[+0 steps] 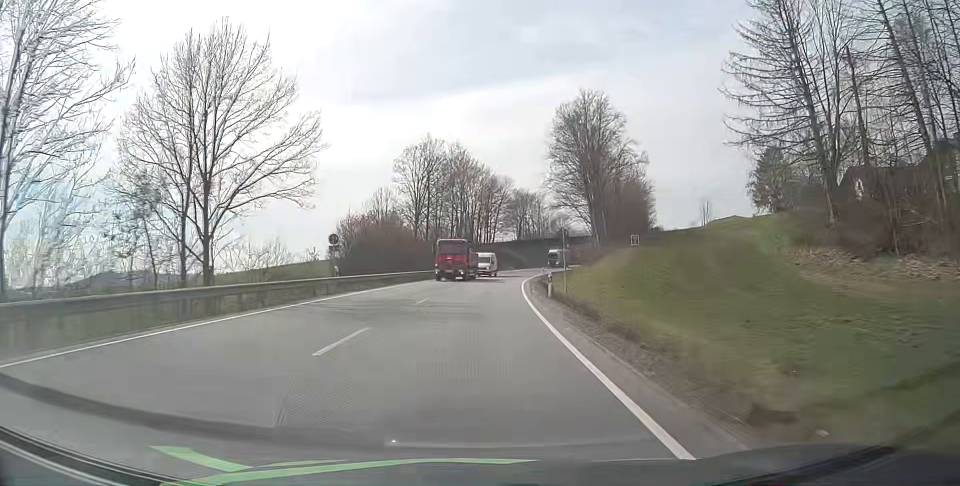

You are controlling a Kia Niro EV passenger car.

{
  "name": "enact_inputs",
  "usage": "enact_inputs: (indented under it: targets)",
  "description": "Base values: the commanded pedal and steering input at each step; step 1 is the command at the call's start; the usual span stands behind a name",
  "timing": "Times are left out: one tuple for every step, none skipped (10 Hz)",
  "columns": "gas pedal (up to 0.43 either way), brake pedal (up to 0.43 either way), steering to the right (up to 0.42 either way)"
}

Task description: Follow the waypoints while adhering to traffic rules and regulations

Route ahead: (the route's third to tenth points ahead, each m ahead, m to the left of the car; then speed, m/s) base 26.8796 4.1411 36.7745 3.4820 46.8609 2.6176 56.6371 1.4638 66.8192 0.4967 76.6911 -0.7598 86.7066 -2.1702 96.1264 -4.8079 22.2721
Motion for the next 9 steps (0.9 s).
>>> enact_inputs:
  targets:
    - [0.157,0.0,0.011]
    - [0.157,0.0,0.011]
    - [0.169,0.0,0.01]
    - [0.169,0.0,0.01]
    - [0.169,0.0,0.01]
    - [0.169,0.0,0.01]
    - [0.169,0.0,0.01]
    - [0.177,0.0,0.01]
    - [0.177,0.0,0.01]
